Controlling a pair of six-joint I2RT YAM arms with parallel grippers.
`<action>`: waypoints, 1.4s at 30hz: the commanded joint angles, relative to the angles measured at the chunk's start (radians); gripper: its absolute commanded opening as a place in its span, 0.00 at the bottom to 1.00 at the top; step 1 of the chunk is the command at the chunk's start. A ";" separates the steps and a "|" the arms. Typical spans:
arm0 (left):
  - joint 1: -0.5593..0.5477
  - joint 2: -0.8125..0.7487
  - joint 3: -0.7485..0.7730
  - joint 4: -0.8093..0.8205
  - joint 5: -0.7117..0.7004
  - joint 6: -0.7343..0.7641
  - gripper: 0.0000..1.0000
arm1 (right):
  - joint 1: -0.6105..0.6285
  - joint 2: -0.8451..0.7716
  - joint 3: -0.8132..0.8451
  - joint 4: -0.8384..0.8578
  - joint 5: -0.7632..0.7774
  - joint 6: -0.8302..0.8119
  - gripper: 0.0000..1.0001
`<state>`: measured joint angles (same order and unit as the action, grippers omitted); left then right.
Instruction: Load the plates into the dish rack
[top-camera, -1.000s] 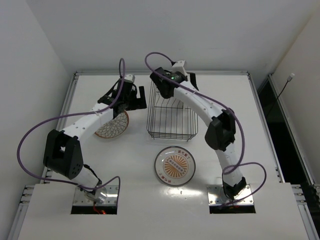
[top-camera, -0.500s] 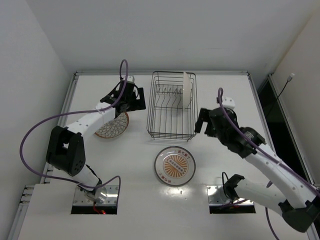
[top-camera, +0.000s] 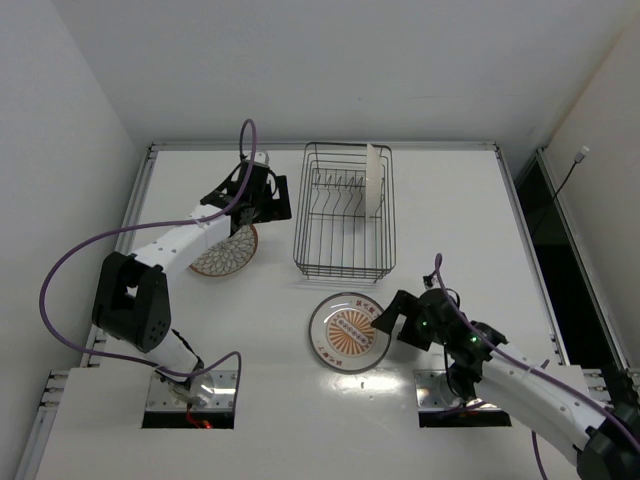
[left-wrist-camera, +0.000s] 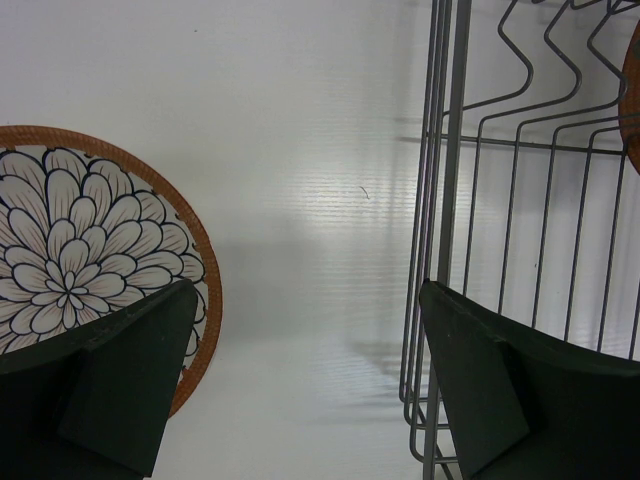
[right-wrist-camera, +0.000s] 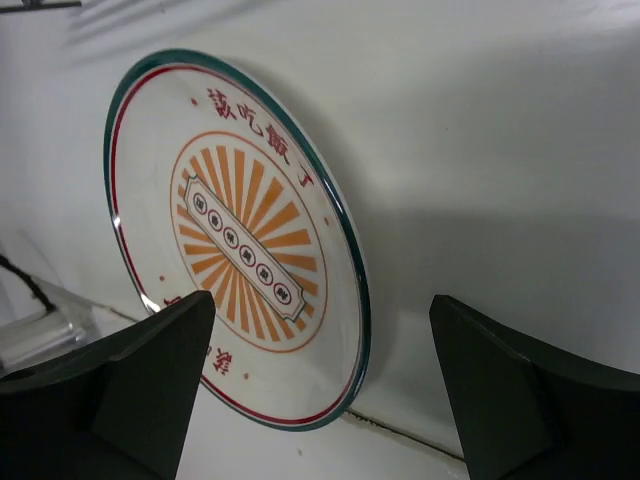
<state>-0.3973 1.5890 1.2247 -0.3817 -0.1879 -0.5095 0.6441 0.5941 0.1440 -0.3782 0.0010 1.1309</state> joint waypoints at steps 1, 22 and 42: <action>0.009 -0.006 0.018 0.009 0.004 0.002 0.92 | 0.000 0.001 -0.088 0.198 -0.108 0.115 0.86; 0.009 -0.034 0.018 0.009 0.004 0.002 0.92 | 0.018 0.201 -0.055 0.141 -0.069 0.107 0.00; 0.009 -0.034 0.018 0.009 -0.024 0.002 0.92 | 0.132 0.482 1.311 -0.728 0.586 -0.275 0.00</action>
<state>-0.3973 1.5890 1.2247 -0.3843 -0.1963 -0.5091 0.7692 0.9474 1.3388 -1.0863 0.3634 0.9276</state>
